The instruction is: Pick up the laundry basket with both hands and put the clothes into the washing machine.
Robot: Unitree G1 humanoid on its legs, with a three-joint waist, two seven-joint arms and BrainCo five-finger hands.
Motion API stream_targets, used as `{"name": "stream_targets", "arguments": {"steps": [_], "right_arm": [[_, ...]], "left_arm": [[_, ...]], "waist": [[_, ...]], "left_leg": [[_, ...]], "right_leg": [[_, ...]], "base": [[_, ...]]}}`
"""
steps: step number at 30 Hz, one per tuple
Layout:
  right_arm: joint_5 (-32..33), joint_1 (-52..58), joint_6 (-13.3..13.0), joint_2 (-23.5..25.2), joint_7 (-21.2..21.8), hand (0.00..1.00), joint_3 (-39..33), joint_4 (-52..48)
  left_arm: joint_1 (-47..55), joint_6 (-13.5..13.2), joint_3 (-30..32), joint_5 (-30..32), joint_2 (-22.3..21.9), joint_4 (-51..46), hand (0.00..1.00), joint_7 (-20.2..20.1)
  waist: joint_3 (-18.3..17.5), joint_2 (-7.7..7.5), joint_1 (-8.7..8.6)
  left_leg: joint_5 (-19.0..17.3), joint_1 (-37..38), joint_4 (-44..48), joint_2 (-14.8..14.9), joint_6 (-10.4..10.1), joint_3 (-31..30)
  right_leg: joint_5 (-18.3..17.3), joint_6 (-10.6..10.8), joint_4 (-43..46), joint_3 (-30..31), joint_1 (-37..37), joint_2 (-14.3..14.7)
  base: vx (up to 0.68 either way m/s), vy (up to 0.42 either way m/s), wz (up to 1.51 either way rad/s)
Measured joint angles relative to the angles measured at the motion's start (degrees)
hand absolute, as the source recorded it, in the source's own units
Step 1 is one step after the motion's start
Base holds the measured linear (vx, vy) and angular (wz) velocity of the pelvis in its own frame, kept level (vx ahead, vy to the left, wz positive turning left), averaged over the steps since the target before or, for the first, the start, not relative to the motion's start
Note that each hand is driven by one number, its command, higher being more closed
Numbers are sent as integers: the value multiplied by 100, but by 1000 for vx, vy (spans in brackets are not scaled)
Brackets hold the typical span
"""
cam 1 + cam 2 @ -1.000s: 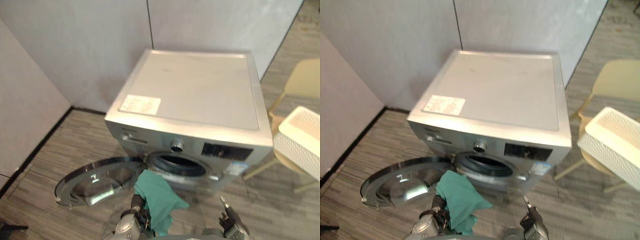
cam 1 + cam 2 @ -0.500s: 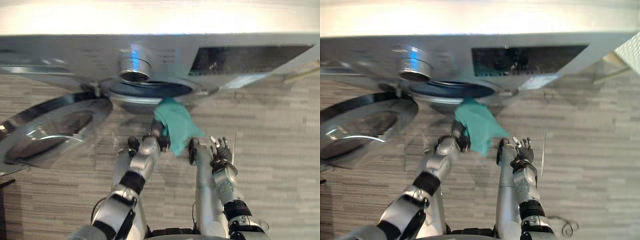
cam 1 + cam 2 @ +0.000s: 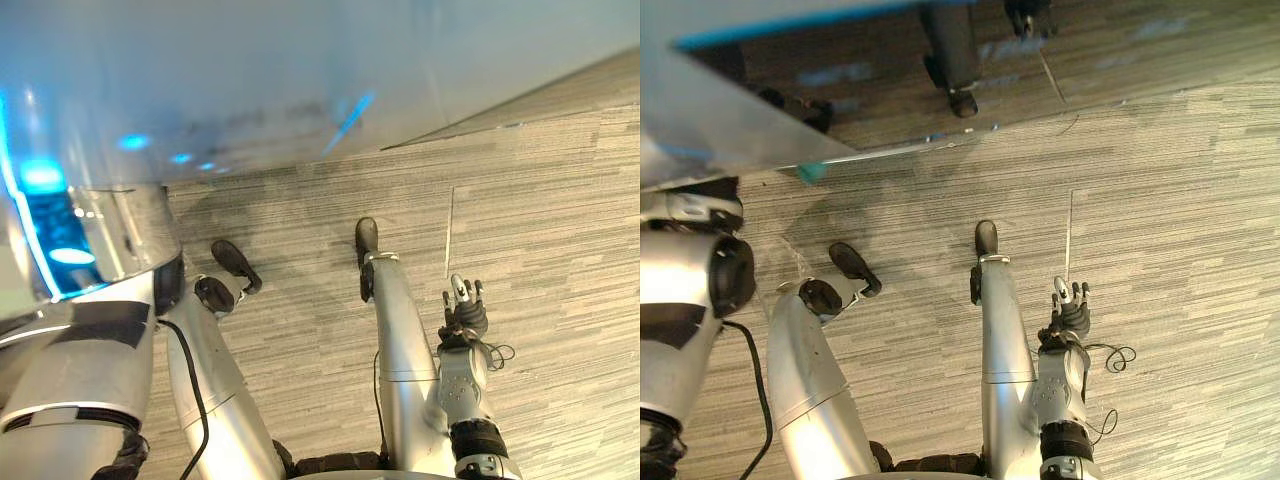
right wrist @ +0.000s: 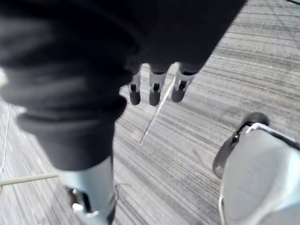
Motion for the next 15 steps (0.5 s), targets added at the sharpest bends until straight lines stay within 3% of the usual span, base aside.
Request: {"name": "stream_targets", "arguments": {"steps": [5,9,11,12,13,14,15], "right_arm": [[241,462,36,-31,145,0,-284,58],[243,580,47,-196,212,0,-322,-187],[233,665,42,-255,277,0,-322,-467],[232,703,4,-294,292,0,-307,-589],[235,746,-63,-327,340,0,-287,-662],[236,762,-122,-351,379,0,-259,-665],[236,810,-204,-438,410,0,-138,-657]], "left_arm": [[-58,-29,-506,-482,134,5,100,174],[-136,-310,-723,-476,431,-284,100,809],[-135,-308,-768,528,586,-795,100,1494],[-135,-232,-888,1523,682,-1065,100,1955],[-135,-80,-1101,2486,729,-1266,0,2269],[-135,61,-1254,3039,744,-1337,0,2411],[-143,347,-1763,4087,766,-1407,0,2600]], "waist": [[2,4,42],[26,24,66],[29,24,77],[30,25,80],[30,25,83],[30,25,84],[30,24,95]], "left_leg": [[-46,19,143,11,82,135],[-74,-79,281,89,137,253],[-70,-213,321,105,147,264],[-69,-303,375,116,151,220],[-63,-346,390,113,162,193],[-60,-351,388,106,168,181],[-58,-354,379,98,171,140]], "right_leg": [[65,42,59,168,-84,2],[207,43,98,304,-272,50],[276,69,96,351,-417,97],[294,80,111,348,-473,100],[301,86,114,330,-484,100],[303,87,108,315,-475,96],[305,87,80,276,-432,83]], "base": [[-23,57,-10],[-26,54,-15],[-38,56,-17],[-21,65,-6],[-10,60,-1],[-6,73,6],[-2,47,7]]}}
